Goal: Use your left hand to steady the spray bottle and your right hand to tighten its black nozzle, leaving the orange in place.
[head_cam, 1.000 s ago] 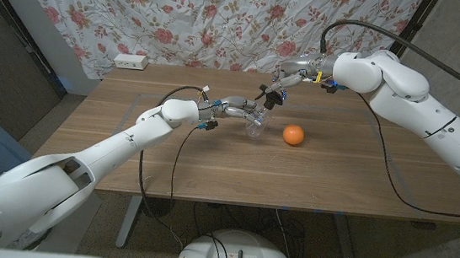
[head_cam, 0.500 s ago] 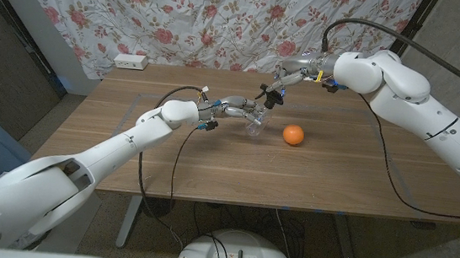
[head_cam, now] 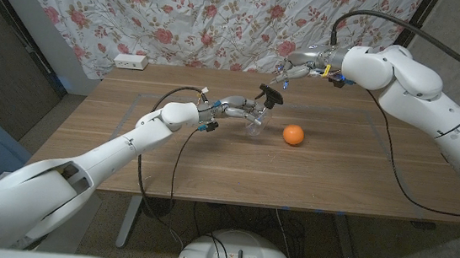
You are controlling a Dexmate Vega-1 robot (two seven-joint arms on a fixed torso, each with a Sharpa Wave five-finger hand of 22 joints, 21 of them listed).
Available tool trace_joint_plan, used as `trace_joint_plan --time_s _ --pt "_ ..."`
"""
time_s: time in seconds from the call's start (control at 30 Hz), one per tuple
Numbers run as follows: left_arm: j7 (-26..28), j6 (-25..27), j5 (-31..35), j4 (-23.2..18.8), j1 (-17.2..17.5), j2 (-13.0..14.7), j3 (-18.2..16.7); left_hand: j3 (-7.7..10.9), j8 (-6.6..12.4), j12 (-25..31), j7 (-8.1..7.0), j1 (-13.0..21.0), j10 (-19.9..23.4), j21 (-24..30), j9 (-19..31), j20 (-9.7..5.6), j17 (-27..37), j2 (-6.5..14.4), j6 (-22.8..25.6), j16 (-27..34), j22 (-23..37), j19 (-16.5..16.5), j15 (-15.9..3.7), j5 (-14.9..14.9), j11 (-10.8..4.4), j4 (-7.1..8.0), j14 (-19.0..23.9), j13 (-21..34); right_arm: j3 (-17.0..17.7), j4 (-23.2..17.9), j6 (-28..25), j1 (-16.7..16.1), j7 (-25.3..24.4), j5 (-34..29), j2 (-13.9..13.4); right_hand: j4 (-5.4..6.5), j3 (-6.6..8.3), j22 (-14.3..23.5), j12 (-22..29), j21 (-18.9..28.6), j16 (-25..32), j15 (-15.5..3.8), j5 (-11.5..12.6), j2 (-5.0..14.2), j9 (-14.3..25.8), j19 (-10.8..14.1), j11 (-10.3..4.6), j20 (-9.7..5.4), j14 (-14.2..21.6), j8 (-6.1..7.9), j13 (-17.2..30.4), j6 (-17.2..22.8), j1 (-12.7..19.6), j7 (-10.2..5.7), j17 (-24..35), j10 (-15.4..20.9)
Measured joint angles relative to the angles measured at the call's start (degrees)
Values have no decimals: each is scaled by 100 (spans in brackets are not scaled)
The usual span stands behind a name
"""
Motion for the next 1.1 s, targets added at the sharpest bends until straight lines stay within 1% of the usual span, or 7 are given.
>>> trace_joint_plan --time_s 0.1,0.33,0.57,0.77,1.0,1.07,1.1 --pt "79 -1 16 -62 42 20 -25 0 0 0 0 0 0 0 0 41 0 0 0 0 0 41 0 0 0 0 0 -26 87 -41 -16 -83 -119 37 -45 41 -41 0 0 0 -20 0 23 2 0 -32 32 32 0 -102 0 -155 -121 17 2 -36" --pt "269 -1 52 -231 167 94 -98 0 0 -13 0 0 -54 43 0 133 30 0 0 0 0 133 0 -2 -54 0 0 -50 254 -97 -126 -276 -409 143 -113 47 -47 0 -97 0 -174 205 68 -6 27 -52 103 51 -206 -454 -1 -809 -369 69 -6 -351" --pt "469 22 92 -388 295 171 -171 0 0 -60 -1 0 -84 44 0 164 30 0 0 0 31 164 7 -5 -85 0 -7 -110 389 -130 -229 -475 -668 286 -160 23 -71 0 -113 -11 -221 246 68 -6 26 -76 147 67 -246 -761 -1 -1379 -368 101 -14 -413" --pt "661 41 144 -572 443 264 -250 0 0 -116 -1 0 -86 44 -51 164 -11 0 -1 -67 30 164 0 -5 -87 0 -144 -175 510 -105 -346 -679 -981 518 -164 0 -93 0 -113 -20 -259 268 68 24 53 -176 227 -33 -268 -889 -1 -1612 -398 166 -14 -493" --pt "878 75 204 -792 629 381 -349 -18 -1 -264 -2 0 -93 7 -135 173 -111 0 -2 -273 30 64 30 -7 -94 18 -507 -333 617 -67 -489 -877 -1329 781 -150 -18 -75 0 -113 -40 -316 341 68 77 54 -251 297 -45 -342 -1085 -1 -1979 -451 113 -41 -563" --pt "960 84 223 -846 687 413 -377 -23 -95 -303 -35 0 -94 7 -164 198 -148 0 -35 -323 30 23 35 -7 -96 23 -592 -396 658 -59 -536 -947 -1451 895 -142 -27 -70 0 -113 -40 -335 379 68 77 54 -268 297 -63 -380 -1125 -1 -2085 -451 131 -41 -563" --pt "985 87 228 -867 716 426 -389 -23 -141 -309 -67 0 -34 7 -164 183 -166 0 -66 -331 30 -5 34 -7 -158 23 -629 -426 668 -57 -554 -967 -1491 941 -140 -41 -85 -6 -113 -40 -337 379 68 77 54 -268 297 -63 -380 -1157 -1 -2109 -451 143 -41 -563"
